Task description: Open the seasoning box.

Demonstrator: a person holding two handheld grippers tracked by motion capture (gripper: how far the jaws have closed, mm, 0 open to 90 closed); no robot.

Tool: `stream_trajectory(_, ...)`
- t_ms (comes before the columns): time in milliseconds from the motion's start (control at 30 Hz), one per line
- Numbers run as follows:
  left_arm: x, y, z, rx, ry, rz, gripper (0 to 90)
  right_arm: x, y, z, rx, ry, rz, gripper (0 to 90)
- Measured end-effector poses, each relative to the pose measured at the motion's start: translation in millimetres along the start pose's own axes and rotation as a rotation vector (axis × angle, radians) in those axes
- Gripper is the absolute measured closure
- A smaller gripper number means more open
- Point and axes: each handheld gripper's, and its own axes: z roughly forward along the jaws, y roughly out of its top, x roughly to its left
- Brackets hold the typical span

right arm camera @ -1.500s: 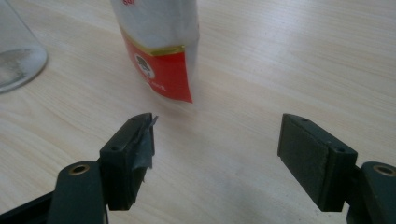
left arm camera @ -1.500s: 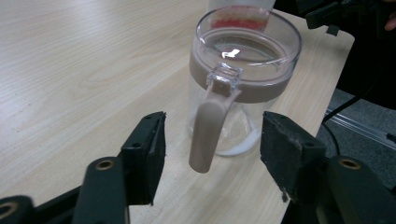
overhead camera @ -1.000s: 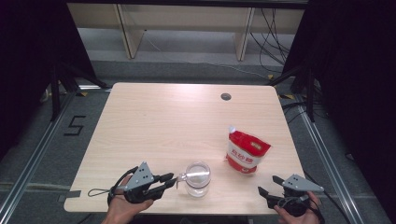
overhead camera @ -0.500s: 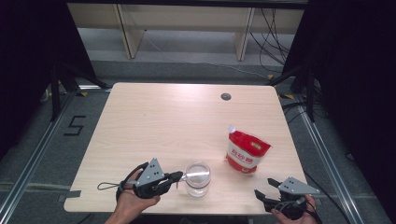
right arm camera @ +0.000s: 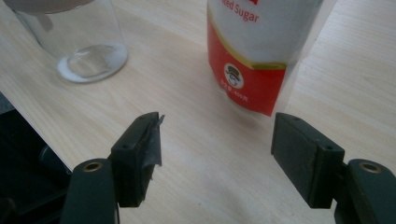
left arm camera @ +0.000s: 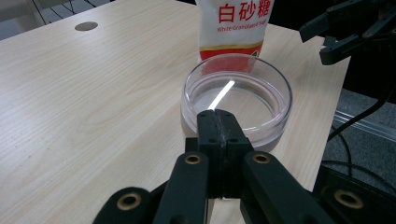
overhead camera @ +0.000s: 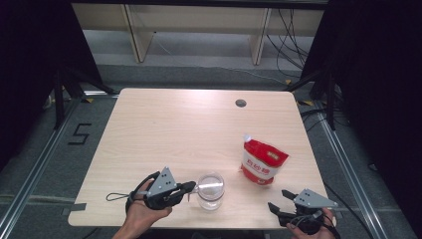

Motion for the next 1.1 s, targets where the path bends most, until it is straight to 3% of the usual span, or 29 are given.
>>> stream_trajectory(233, -1.9, -1.8, 0.0, -0.01, 0.012, -0.011, 89.3, 9.4, 4.6, 4.1, -0.023, 0.055, 0.003, 41.1)
stream_trajectory(333, -1.4, -2.0, -0.4, -0.007, 0.009, -0.01, 89.2, 11.1, 7.1, 5.3, -0.038, 0.064, -0.02, 45.1)
stream_trajectory(433, 0.2, -2.7, -1.0, -0.017, -0.002, -0.016, 89.0, 18.0, 13.5, 6.5, -0.092, 0.076, -0.05, 54.0)
stream_trajectory(533, 0.2, -2.8, -1.0, -0.019, -0.002, -0.01, 89.0, 22.4, 16.3, 8.4, -0.105, 0.094, -0.054, 58.7)
stream_trajectory(567, 0.4, -3.0, -1.1, -0.018, -0.003, -0.011, 89.0, 24.2, 17.2, 8.6, -0.113, 0.082, -0.067, 59.2)
stream_trajectory(700, 0.6, -3.2, -1.1, -0.017, -0.003, 0.005, 89.0, 27.0, 19.7, 12.2, -0.117, 0.104, -0.072, 62.7)
stream_trajectory(800, -0.2, -3.6, -1.1, -0.016, -0.006, -0.005, 89.0, 28.7, 20.2, 13.1, -0.122, 0.105, -0.058, 64.0)
stream_trajectory(1000, -0.9, -3.6, -1.2, -0.008, -0.003, -0.003, 89.1, 31.7, 23.1, 18.7, -0.123, 0.108, -0.09, 69.3)
stream_trajectory(1033, -0.3, -3.7, -1.4, -0.008, -0.005, 0.005, 89.1, 35.1, 24.4, 22.4, -0.131, 0.149, -0.075, 72.0)
stream_trajectory(1100, -0.1, -4.4, -1.0, -0.016, -0.013, 0.001, 89.1, 36.5, 26.5, 24.9, -0.145, 0.161, -0.095, 74.9)
